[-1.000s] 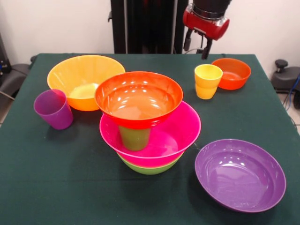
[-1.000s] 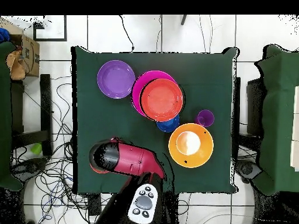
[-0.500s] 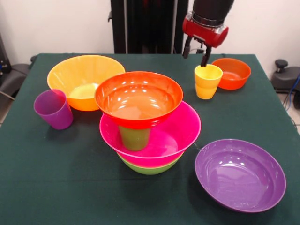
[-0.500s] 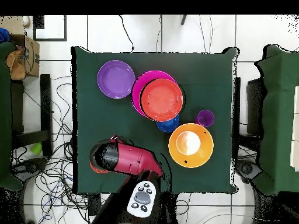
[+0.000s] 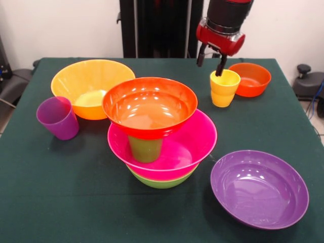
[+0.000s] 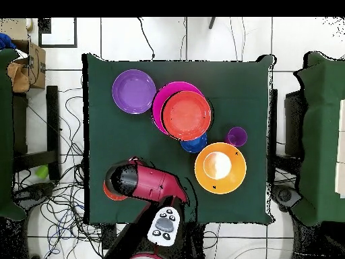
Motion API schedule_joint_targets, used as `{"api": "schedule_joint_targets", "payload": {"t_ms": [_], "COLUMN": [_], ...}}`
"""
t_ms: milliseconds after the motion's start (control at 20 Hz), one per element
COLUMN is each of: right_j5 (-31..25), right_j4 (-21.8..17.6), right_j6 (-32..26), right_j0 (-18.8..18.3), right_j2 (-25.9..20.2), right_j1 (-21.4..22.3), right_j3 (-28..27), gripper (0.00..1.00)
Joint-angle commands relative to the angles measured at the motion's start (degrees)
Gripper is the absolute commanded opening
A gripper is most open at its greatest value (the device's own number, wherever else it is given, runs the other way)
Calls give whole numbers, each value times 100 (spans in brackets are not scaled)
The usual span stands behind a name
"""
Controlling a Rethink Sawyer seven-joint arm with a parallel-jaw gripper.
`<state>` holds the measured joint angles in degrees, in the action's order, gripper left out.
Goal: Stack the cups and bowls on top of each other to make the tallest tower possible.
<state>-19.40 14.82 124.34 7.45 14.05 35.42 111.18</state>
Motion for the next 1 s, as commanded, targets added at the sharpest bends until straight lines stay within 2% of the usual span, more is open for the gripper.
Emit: {"api": "schedule_joint_targets", "payload": {"t_ms": [50,200,350,600,1000], "right_j5": [-7,-9,-68,146,594], "right_j4": [295,371,441,531,590], "right_j6": [1085,1099,1184,1182,1144], "right_j0": [70,77,237,311,403], "right_j2": [-321,-413,-397,-510,-403], "right_j1": [-112,-146,-216,-332,-682], "right_j3": [-336,-281,-319,-273,-346], "gripper": [100,100,100,100,100]}}
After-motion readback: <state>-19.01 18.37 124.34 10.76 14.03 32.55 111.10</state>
